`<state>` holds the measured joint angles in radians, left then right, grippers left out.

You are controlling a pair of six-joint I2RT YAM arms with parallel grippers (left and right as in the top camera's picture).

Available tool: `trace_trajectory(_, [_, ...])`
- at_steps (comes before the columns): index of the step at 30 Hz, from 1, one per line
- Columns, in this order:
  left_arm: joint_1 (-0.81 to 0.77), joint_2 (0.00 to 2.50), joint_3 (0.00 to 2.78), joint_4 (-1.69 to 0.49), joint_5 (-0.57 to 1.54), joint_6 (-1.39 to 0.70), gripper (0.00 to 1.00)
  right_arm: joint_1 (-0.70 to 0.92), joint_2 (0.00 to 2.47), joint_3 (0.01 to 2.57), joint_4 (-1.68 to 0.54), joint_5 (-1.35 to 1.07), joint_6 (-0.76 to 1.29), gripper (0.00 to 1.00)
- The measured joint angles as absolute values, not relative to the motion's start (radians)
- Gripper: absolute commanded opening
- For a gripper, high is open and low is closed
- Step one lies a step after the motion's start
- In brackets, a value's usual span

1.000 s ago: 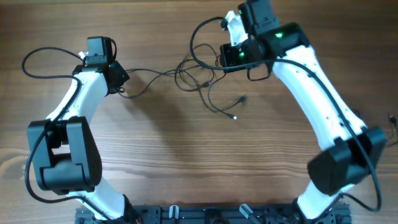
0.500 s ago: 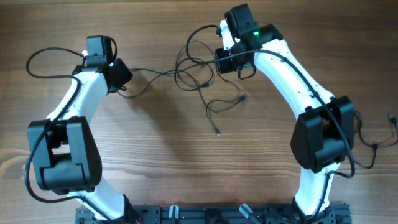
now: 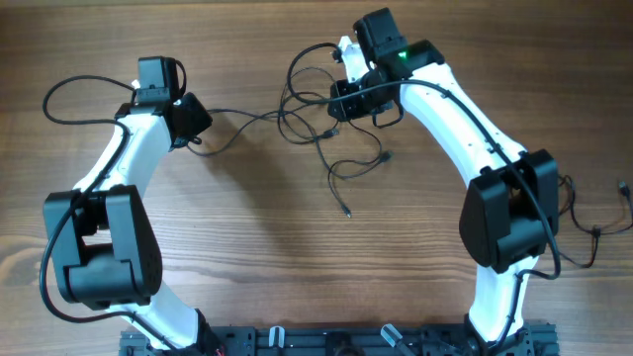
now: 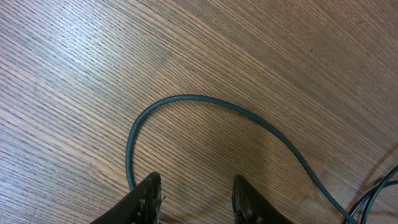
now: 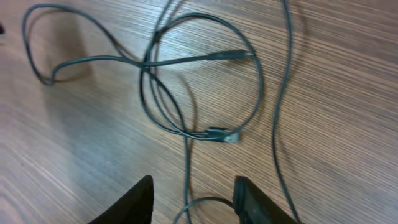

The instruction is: Untangle cables

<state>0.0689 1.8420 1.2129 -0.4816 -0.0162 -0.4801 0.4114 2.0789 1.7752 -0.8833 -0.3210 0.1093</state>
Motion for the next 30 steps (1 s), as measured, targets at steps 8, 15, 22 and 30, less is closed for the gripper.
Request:
trace_trajectory(8, [0.069,1.842,1.213,-0.482,-0.016,-0.48,0.42,0.445,2.13,1.775,-0.837,-0.318,0.299,0.45])
trace_trajectory(15, [0.069,1.842,1.213,-0.482,-0.016,-0.48,0.43,0.449,2.193,1.775,-0.826,-0.296,0.502,0.37])
trace_trajectory(22, [0.069,1.842,1.213,-0.482,-0.016,-0.48,0.43,0.449,2.242,1.775,-0.825,-0.211,0.697,0.27])
trace_trajectory(30, [0.069,1.842,1.213,-0.482,-0.008,-0.48,0.43,0.449,2.304,1.775,-0.798,-0.197,0.767,0.27])
